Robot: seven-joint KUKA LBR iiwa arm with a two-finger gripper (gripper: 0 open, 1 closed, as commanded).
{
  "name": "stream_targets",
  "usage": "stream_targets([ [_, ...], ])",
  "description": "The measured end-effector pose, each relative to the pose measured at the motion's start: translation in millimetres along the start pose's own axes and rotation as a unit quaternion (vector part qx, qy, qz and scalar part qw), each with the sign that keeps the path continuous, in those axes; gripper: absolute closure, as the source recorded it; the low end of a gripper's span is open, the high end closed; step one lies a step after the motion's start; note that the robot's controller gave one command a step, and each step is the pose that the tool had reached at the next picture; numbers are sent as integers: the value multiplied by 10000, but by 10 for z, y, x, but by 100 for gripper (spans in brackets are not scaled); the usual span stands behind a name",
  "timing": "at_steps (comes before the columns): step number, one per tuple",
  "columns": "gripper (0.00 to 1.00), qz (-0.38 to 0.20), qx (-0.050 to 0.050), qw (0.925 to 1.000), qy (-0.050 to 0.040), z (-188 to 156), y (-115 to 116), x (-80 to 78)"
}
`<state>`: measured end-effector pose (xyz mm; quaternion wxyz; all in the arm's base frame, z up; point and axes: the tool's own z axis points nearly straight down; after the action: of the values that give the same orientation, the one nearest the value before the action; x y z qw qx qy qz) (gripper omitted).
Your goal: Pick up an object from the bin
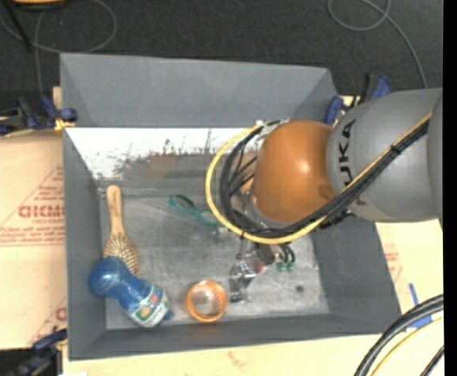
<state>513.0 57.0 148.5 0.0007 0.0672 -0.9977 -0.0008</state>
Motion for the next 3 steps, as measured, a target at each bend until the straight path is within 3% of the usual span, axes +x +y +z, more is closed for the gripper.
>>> stream_targets([
  [1,0,2,0,10000,-20,-15,1,-13],
  [2,100,-715,6,9974,-43,769,470,184],
  [3,100,-711,5,9975,-43,769,470,184],
])
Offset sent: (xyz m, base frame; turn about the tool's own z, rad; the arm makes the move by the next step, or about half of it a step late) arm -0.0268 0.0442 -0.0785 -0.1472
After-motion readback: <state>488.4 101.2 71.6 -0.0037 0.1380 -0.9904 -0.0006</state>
